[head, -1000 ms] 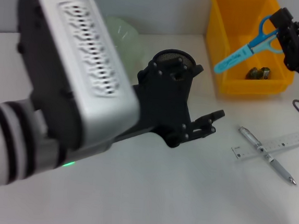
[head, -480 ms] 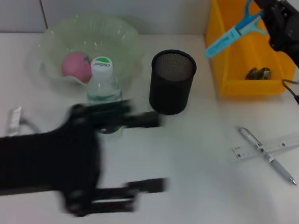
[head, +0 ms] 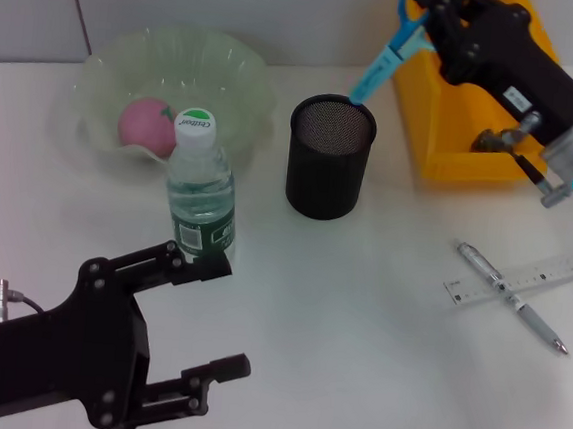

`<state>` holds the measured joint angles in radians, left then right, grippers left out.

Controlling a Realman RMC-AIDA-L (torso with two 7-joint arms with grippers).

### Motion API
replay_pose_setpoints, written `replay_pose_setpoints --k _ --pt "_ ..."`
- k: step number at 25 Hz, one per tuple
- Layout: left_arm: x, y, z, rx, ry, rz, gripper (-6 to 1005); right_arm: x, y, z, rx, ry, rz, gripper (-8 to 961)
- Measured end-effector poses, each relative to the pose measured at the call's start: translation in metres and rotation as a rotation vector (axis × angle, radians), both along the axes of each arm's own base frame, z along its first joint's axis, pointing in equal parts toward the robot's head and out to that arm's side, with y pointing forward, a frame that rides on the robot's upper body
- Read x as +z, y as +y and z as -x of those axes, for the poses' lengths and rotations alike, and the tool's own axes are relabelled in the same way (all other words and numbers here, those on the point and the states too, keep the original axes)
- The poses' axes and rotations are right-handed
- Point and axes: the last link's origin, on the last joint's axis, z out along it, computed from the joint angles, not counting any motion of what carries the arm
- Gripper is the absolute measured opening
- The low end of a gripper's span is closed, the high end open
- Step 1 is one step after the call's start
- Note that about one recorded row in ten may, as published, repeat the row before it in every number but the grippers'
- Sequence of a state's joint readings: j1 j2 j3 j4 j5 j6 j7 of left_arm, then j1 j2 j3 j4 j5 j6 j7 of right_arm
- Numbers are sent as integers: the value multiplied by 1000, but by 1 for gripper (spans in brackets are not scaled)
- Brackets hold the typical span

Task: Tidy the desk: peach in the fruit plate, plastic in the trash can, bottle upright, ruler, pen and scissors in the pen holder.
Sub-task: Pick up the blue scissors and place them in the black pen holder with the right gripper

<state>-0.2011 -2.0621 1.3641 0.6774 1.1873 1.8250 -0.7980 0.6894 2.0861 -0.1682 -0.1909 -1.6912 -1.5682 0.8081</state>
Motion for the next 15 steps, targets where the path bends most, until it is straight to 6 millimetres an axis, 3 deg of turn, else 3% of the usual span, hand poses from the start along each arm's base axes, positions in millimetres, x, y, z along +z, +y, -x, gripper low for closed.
replay_pose_setpoints --k 15 --pt "-6 -5 9 37 24 38 694 -33 19 15 -11 -174 6 79"
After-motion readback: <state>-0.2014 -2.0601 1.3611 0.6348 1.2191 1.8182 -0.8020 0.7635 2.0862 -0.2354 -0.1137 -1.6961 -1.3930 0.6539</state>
